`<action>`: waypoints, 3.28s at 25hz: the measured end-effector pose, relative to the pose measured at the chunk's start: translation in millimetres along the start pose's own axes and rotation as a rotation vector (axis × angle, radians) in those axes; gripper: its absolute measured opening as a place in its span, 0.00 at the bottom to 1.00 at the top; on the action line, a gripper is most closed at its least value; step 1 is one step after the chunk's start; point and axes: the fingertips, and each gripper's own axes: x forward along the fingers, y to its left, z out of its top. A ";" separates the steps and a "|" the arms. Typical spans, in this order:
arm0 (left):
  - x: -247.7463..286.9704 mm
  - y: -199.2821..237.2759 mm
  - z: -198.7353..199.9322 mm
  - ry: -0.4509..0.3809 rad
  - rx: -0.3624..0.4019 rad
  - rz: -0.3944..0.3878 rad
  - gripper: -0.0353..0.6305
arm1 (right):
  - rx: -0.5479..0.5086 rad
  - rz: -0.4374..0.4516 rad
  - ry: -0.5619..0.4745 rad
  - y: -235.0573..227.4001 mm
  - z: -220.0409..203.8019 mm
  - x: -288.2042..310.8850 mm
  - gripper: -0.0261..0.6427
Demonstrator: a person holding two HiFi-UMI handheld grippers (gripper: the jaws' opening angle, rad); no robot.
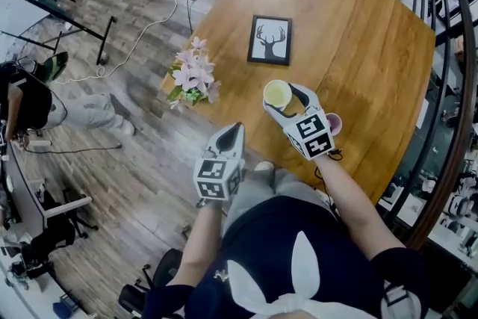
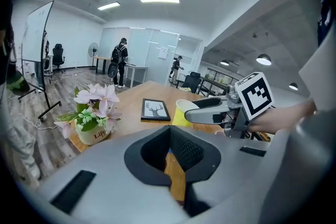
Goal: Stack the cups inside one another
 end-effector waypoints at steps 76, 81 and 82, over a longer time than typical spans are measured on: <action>33.6 -74.4 13.3 0.000 0.117 -0.180 0.08 | 0.066 -0.173 -0.095 -39.2 -3.0 -105.0 0.56; 37.4 -82.2 11.7 0.019 0.130 -0.212 0.08 | 0.082 -0.209 -0.072 -47.1 -17.6 -116.5 0.56; 38.5 -84.1 13.0 0.014 0.130 -0.217 0.08 | 0.087 -0.216 -0.067 -48.7 -21.5 -119.1 0.56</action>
